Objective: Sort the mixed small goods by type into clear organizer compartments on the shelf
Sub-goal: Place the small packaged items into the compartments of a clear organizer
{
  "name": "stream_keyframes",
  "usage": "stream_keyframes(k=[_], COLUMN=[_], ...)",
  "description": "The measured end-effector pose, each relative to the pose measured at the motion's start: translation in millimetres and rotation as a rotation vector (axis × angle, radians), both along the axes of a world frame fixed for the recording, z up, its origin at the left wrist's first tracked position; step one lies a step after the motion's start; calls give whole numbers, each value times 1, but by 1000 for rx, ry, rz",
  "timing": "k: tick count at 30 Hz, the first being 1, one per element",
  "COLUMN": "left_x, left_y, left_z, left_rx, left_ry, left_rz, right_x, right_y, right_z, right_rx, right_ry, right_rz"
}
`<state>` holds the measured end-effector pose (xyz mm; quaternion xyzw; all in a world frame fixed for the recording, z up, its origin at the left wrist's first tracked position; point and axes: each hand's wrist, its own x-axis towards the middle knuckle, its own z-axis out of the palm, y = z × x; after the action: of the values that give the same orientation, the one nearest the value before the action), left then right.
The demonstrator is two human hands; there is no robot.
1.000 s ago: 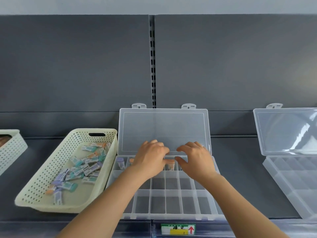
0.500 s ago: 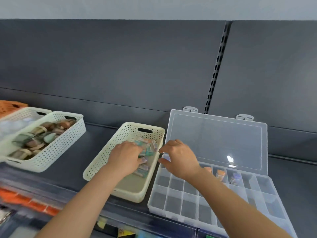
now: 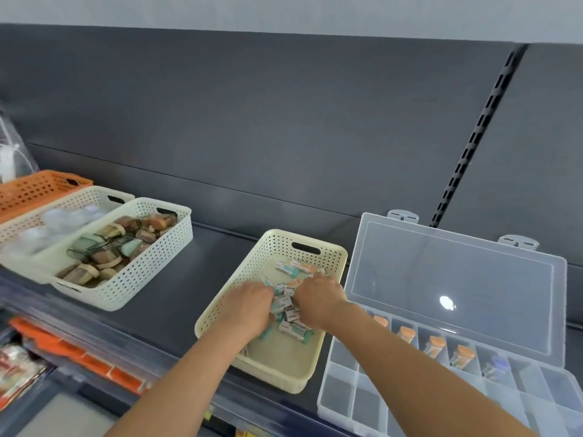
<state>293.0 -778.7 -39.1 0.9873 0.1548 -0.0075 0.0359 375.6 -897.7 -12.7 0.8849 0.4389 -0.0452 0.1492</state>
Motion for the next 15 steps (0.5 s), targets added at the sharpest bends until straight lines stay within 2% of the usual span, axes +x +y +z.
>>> stream_keyframes(k=[5,10,15], left_x=[-2,4,22], left_y=[7,-3,-37], left_z=[8,37,64], left_rx=[-219,-444,-467], left_ry=[-132,-371,-518], left_rz=[77,70,-64], right_x=[2,3,5], right_y=[-3,-30,-82], right_z=[1,21,43], right_rx=[158,597,922], right_ry=[119,221,253], right_rz=[-52,-89,-200])
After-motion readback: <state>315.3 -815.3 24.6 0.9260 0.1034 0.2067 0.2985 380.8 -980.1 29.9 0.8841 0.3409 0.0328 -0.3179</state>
